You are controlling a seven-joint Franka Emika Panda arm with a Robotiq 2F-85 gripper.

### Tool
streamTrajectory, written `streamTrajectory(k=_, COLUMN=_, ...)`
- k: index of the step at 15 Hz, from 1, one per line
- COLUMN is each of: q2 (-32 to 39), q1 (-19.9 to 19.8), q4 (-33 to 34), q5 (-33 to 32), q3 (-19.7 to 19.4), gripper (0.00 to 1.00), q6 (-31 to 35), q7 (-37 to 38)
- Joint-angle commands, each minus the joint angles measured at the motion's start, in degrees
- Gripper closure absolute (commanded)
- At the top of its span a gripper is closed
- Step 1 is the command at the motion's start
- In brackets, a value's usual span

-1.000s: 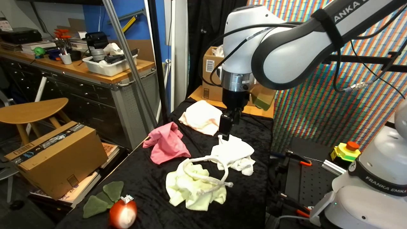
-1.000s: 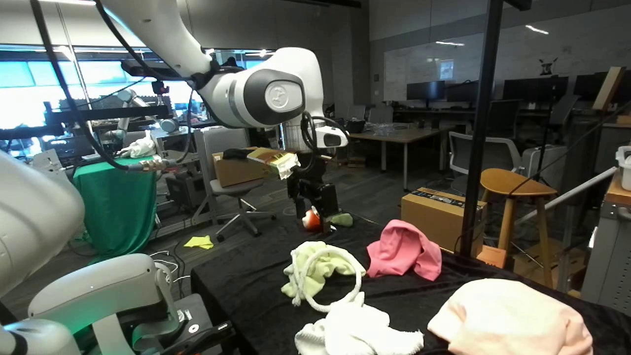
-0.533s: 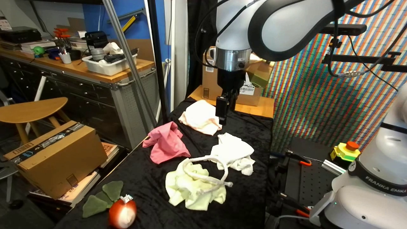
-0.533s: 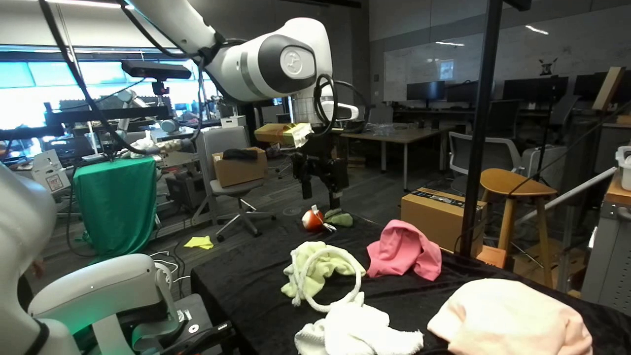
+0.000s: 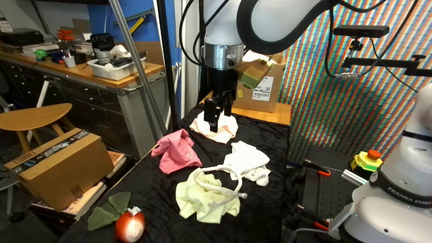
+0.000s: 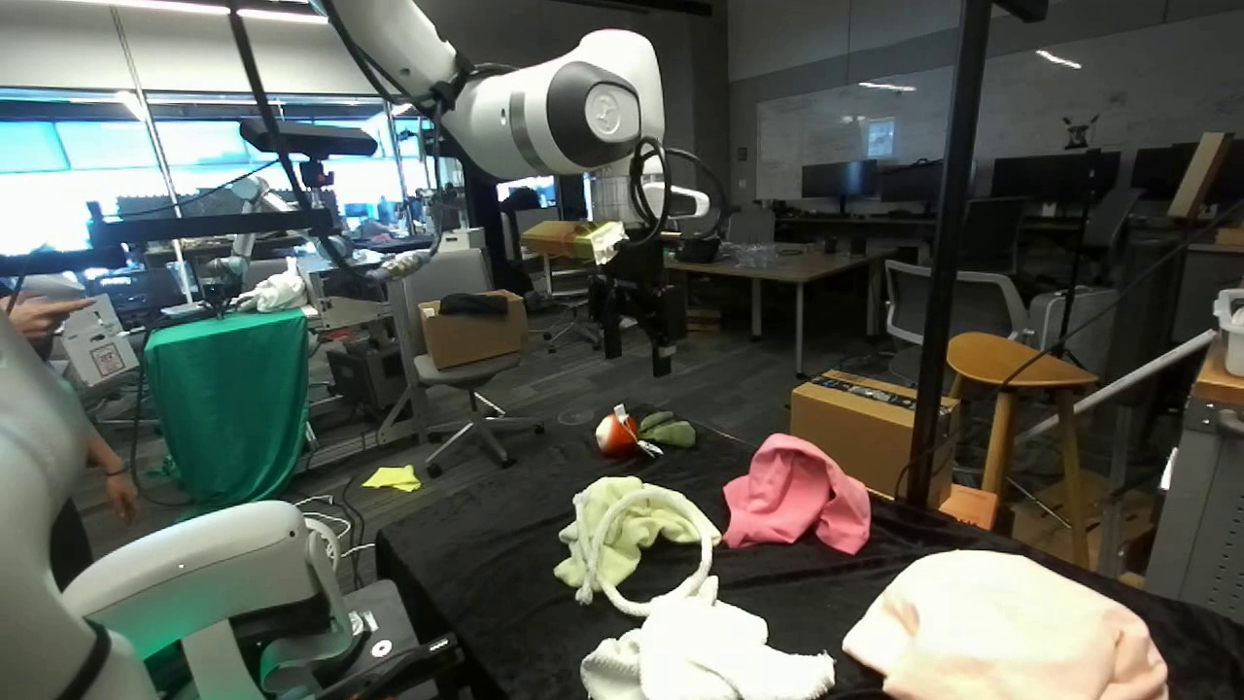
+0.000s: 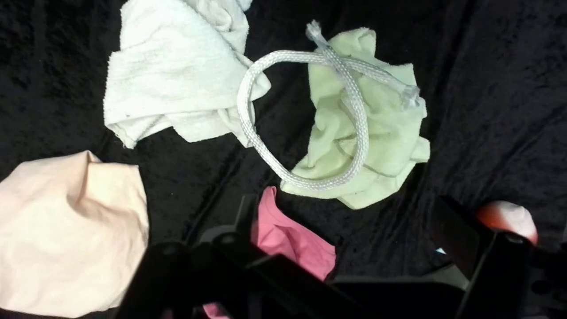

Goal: Put all the objects on the table grouped together.

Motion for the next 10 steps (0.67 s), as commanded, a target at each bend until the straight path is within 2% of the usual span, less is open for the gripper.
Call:
streamTrajectory(k=1, q2=6.22, q1=3.28, q4=7.99, q5=-1.49, q3=-1.54, gripper=0.0, q6=-2.96, q7=2.87)
streamTrajectory(k=7, q2=15.63, q1=7.57, q4=19.89, q5=-6.01, q3=-2.07, gripper=0.0, q6=-9.45, q7=1.98)
streamTrajectory(k=10, q2=20.52, q1=10.18, q4=25.38, q5=-8.13, q3=-2.13, gripper=0.0, q6=-10.08, q7=1.48)
